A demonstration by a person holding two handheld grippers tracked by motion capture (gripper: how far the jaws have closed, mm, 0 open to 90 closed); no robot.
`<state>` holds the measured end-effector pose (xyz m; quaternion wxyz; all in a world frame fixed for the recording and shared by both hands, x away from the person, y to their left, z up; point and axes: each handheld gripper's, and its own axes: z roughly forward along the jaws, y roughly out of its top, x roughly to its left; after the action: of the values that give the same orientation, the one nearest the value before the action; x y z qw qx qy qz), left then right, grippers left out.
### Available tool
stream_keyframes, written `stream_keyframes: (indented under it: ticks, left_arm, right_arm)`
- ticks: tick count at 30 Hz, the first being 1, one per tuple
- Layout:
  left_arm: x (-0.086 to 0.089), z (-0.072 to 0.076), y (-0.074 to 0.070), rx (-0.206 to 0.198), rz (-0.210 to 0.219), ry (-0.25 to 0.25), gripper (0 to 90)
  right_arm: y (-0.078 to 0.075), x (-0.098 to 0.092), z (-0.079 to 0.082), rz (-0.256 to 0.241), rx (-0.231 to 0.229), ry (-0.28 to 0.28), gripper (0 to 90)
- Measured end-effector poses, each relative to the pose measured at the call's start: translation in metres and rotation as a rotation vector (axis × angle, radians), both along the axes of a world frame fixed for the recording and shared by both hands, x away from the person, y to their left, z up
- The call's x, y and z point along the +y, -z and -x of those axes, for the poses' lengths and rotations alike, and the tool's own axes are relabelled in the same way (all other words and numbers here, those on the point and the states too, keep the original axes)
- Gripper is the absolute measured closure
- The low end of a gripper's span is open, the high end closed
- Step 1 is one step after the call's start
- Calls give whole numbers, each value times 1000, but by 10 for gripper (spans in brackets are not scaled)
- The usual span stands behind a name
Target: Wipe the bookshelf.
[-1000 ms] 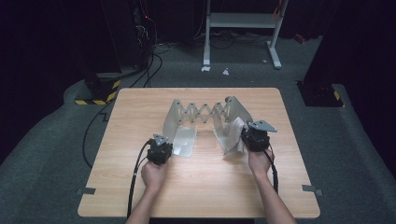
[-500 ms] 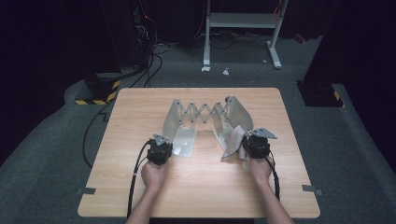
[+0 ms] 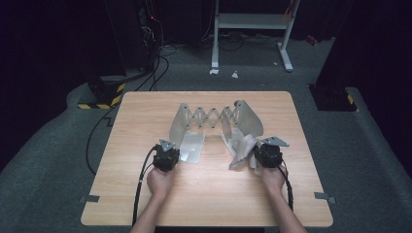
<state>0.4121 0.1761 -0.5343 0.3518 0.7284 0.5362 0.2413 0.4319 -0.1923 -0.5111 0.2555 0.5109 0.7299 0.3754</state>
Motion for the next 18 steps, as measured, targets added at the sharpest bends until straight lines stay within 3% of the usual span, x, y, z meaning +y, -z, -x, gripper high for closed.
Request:
stream_keyframes:
  ticks: [4,9,18]
  left_arm:
    - [0,0,0,0,-1,0,857]
    - [0,0,0,1,1,1,857]
    - [0,0,0,1,2,1,857]
  right_arm:
    - [8,0,0,26,26,-8,818]
    - [10,-1,0,25,35,-8,818]
    - [-11,-13,11,-6,-35,5,818]
